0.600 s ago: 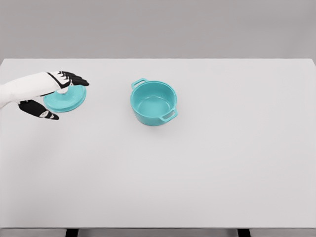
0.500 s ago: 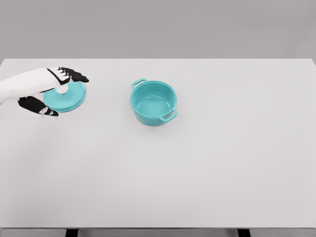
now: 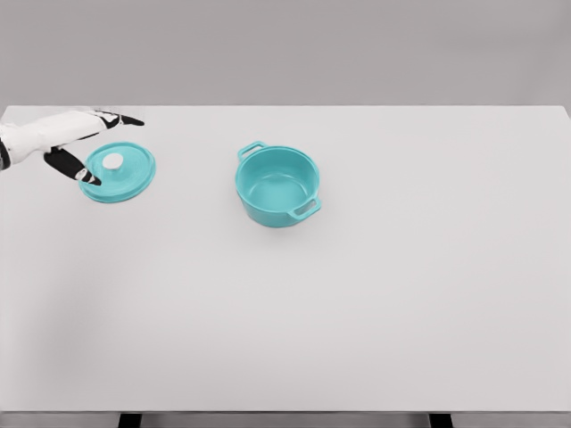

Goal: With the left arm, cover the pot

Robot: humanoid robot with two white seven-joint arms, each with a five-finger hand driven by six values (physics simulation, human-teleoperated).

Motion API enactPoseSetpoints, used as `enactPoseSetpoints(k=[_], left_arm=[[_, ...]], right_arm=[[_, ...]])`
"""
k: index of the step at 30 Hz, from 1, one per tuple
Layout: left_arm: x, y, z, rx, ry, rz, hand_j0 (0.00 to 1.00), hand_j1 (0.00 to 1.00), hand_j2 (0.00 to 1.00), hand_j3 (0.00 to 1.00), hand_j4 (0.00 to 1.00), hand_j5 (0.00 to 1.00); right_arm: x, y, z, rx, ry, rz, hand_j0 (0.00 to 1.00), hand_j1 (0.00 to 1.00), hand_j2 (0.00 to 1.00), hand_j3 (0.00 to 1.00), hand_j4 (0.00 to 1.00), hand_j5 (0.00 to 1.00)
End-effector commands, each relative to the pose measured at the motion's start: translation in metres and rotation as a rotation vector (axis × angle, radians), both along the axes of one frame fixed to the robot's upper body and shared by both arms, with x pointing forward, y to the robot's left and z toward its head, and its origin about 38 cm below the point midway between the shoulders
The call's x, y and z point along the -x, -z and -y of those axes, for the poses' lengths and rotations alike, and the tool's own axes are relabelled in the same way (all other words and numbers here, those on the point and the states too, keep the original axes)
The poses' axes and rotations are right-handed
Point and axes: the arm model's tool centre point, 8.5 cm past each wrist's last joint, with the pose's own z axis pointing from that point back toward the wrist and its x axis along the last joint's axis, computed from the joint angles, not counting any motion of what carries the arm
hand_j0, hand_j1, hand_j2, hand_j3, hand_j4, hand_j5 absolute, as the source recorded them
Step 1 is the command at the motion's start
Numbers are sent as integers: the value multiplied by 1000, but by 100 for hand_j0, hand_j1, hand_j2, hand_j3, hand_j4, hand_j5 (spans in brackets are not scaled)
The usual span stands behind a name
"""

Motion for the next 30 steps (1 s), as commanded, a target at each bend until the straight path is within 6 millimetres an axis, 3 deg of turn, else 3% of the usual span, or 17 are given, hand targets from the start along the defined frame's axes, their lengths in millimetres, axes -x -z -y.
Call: enactPoseSetpoints(k=[1, 8, 11, 15, 21, 27, 30], left_arm=[[-3, 14, 2, -8, -15, -38, 100, 100, 100, 100, 100, 100], [-11, 2, 1, 67, -64, 85, 100, 100, 100, 100, 100, 100], [-13, 10, -9, -14, -104, 155, 100, 100, 100, 100, 100, 100], [-13, 18, -8, -117, -77, 149, 100, 100, 100, 100, 100, 100], [-16, 35, -3, -90, -103, 108, 100, 100, 100, 100, 100, 100], [-17, 35, -7, -85, -117, 107, 100, 100, 100, 100, 100, 100], [-17, 38, -10, -85, -129, 98, 92, 92, 92, 92, 92, 92]], right_arm=[[0, 0, 0, 0, -1, 0, 100, 100, 100, 100, 100, 100], [0, 0, 0, 0, -1, 0, 100, 100, 100, 100, 100, 100], [0, 0, 0, 0, -1, 0, 100, 100, 100, 100, 100, 100], [0, 0, 0, 0, -1, 0, 100, 100, 100, 100, 100, 100], [0, 0, 0, 0, -1, 0, 100, 100, 100, 100, 100, 100], [0, 0, 0, 0, -1, 0, 100, 100, 100, 100, 100, 100], [0, 0, 0, 0, -1, 0, 100, 100, 100, 100, 100, 100]])
